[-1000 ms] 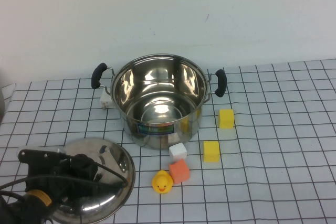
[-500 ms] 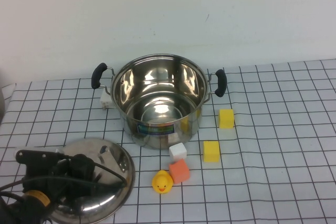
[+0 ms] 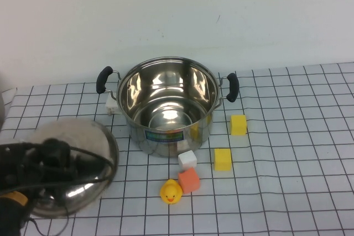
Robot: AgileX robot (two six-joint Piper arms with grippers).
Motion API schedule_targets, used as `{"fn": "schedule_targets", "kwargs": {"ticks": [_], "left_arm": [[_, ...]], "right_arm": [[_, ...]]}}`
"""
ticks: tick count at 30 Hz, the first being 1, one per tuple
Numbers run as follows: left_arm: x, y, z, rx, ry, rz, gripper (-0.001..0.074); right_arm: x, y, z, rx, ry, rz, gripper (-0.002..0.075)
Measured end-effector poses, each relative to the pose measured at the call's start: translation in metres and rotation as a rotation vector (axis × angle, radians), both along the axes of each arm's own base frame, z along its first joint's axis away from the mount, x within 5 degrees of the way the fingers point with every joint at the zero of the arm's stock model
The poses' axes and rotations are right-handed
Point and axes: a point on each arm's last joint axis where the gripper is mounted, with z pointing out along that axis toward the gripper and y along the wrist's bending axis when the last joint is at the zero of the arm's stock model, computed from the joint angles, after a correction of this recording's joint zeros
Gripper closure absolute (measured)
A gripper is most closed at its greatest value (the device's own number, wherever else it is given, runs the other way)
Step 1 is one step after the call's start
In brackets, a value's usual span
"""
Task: Cover the pot
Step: Pick up the pot lid
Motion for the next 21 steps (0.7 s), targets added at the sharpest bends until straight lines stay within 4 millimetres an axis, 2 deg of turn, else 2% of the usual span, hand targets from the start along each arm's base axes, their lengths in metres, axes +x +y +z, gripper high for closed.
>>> {"fn": "schedule_targets", "kwargs": {"ticks": [7,13,15,21], "left_arm": [[-0.006,0.008,0.043,-0.004,-0.169,0.086,0.0404],[-0.011,0.003,0.078,0.017,-0.302,0.02,0.0404],[-0.006,-0.002,0.092,0.001,-0.299,-0.027,0.0404],[0.027,-0.023,0.138,-0.054,-0.165,-0.204,0.0404]], "right_arm": [[0.0,0.0,0.0,0.0,0.0,0.0,0.0717],[0.0,0.0,0.0,0.0,0.0,0.0,0.0717],[0.0,0.0,0.0,0.0,0.0,0.0,0.0717],[0.0,0.0,0.0,0.0,0.0,0.0,0.0717]]}}
